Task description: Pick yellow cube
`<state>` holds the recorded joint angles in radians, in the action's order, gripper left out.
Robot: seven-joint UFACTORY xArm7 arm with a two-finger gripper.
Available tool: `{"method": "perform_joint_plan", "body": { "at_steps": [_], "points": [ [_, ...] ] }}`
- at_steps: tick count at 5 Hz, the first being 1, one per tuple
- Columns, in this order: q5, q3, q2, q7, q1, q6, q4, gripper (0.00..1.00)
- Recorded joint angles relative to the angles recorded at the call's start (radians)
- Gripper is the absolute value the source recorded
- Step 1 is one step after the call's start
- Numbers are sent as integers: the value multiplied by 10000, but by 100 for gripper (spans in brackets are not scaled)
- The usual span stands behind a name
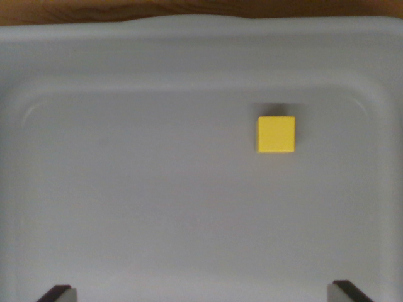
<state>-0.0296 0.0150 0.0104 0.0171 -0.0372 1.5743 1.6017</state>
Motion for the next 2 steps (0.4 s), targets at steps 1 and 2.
{"method": "perform_joint_plan", "body": {
  "at_steps": [1, 2],
  "points": [
    [0, 0, 0, 0, 0, 0, 0, 0],
    [-9, -6, -113, 46, -19, -130, -38, 0]
  ]
}}
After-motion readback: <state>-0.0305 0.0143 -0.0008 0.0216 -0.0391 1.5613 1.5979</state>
